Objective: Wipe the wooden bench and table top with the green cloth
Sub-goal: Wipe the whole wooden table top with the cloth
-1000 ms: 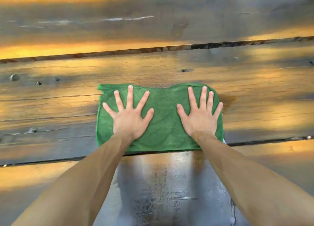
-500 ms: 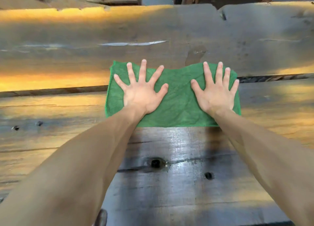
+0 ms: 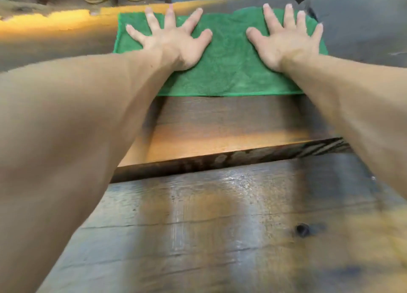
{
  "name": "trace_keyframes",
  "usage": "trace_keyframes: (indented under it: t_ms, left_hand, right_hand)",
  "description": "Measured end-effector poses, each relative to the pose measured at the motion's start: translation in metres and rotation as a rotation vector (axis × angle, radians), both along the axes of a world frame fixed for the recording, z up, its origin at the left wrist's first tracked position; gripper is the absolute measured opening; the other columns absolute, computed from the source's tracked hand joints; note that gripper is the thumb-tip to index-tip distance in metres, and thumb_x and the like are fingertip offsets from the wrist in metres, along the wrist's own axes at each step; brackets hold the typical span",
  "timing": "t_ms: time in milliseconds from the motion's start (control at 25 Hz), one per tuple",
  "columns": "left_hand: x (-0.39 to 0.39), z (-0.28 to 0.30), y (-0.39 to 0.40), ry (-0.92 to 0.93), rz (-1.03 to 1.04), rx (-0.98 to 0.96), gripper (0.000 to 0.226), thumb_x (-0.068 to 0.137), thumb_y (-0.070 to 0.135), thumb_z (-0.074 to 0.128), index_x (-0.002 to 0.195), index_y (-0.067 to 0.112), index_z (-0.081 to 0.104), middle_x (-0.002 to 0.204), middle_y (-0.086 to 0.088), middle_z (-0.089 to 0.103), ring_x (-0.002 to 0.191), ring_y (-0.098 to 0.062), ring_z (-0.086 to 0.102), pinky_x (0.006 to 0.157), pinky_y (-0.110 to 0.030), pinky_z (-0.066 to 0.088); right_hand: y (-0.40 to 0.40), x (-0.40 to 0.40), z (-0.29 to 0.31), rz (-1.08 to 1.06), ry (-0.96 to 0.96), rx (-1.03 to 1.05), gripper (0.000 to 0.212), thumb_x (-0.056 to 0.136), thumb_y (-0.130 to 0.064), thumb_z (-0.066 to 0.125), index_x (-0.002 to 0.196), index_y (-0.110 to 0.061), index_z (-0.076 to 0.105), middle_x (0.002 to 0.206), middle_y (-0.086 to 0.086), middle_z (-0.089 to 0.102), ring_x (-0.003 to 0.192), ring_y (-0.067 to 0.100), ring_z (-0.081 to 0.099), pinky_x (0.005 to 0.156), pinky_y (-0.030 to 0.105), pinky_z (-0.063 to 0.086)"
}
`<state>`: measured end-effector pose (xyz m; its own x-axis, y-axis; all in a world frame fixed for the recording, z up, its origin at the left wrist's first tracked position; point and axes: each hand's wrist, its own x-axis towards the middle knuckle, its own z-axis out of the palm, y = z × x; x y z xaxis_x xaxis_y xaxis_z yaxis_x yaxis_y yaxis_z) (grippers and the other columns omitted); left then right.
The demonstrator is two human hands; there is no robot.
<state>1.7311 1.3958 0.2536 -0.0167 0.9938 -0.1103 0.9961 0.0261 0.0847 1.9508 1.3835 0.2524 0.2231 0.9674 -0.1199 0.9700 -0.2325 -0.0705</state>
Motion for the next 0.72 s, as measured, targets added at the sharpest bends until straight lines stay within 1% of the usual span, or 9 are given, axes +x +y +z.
trace_keyframes:
  t_ms: [80,200,280,360,400,480,520,600,720]
  left_hand:
    - [0.001,-0.003,0.029,0.003,0.008,0.018,0.065,0.088,0.078,0.017,0.150,0.061,0.008,0.169,0.000,0.001,0.152,-0.043,-0.009,0.106,-0.080,-0.007]
    - [0.002,0.001,0.055,0.011,0.025,0.019,0.066,0.088,0.076,0.020,0.150,0.055,0.019,0.167,-0.003,0.016,0.152,-0.043,0.002,0.105,-0.082,-0.006]
    - [0.001,0.000,0.066,0.006,0.028,0.029,0.065,0.089,0.074,0.021,0.150,0.053,0.023,0.166,-0.005,0.020,0.152,-0.044,0.005,0.105,-0.082,-0.006]
    - [0.000,-0.002,0.068,-0.036,0.032,0.046,0.062,0.090,0.073,0.022,0.149,0.056,0.022,0.166,-0.006,0.017,0.152,-0.045,0.001,0.106,-0.081,-0.007]
    - [0.000,-0.001,0.063,-0.054,0.031,0.061,0.061,0.091,0.071,0.023,0.150,0.056,0.021,0.167,-0.005,0.014,0.152,-0.045,-0.001,0.107,-0.080,-0.006]
    - [0.000,-0.001,0.047,-0.064,0.018,0.078,0.060,0.093,0.068,0.021,0.152,0.056,0.016,0.169,-0.001,0.003,0.152,-0.042,-0.007,0.111,-0.076,-0.006]
    - [-0.001,-0.002,0.034,-0.065,0.011,0.062,0.060,0.095,0.067,0.019,0.153,0.055,0.013,0.169,0.001,-0.002,0.152,-0.040,-0.009,0.112,-0.074,-0.006]
    - [-0.005,-0.001,0.001,-0.061,-0.003,0.017,0.059,0.097,0.067,0.016,0.154,0.054,0.009,0.169,0.004,-0.007,0.153,-0.037,-0.009,0.115,-0.070,-0.006]
    - [-0.010,-0.002,-0.069,-0.027,-0.026,-0.004,0.060,0.098,0.067,0.012,0.155,0.052,0.003,0.169,0.003,-0.009,0.154,-0.035,-0.009,0.117,-0.066,-0.007]
  right_hand:
    - [0.032,0.003,-0.003,0.004,-0.022,0.008,0.076,0.090,-0.075,0.016,0.158,-0.043,0.002,0.169,0.005,-0.002,0.155,0.029,-0.003,0.119,0.064,-0.004]
    - [0.065,0.006,0.000,-0.008,-0.008,0.002,0.080,0.088,-0.073,0.017,0.158,-0.034,0.019,0.167,0.010,0.016,0.153,0.034,0.010,0.118,0.067,0.000]
    - [0.076,0.009,0.001,-0.020,-0.007,0.012,0.081,0.088,-0.074,0.017,0.157,-0.031,0.023,0.165,0.012,0.021,0.152,0.036,0.015,0.119,0.067,0.002]
    - [0.076,0.007,0.000,-0.011,-0.018,0.022,0.078,0.090,-0.073,0.017,0.158,-0.034,0.019,0.167,0.012,0.016,0.153,0.035,0.011,0.119,0.065,0.002]
    - [0.071,0.007,0.000,0.006,-0.018,0.019,0.076,0.092,-0.072,0.017,0.159,-0.036,0.014,0.168,0.010,0.010,0.154,0.034,0.007,0.120,0.063,0.001]
    - [0.056,0.006,0.001,0.036,-0.013,0.008,0.072,0.094,-0.071,0.014,0.158,-0.042,0.002,0.169,0.007,-0.003,0.155,0.031,-0.002,0.121,0.059,-0.002]
    - [0.045,0.006,0.000,0.052,-0.009,-0.002,0.070,0.094,-0.071,0.012,0.158,-0.045,-0.001,0.169,0.005,-0.006,0.155,0.029,-0.004,0.122,0.058,-0.002]
    - [0.014,0.003,-0.001,0.077,-0.009,-0.012,0.067,0.095,-0.071,0.009,0.157,-0.048,0.000,0.169,0.003,-0.006,0.155,0.027,-0.003,0.122,0.056,-0.003]
    - [-0.051,-0.007,-0.002,0.097,-0.011,-0.005,0.062,0.097,-0.068,0.009,0.156,-0.050,0.000,0.169,0.001,-0.006,0.155,0.025,-0.005,0.122,0.054,-0.005]
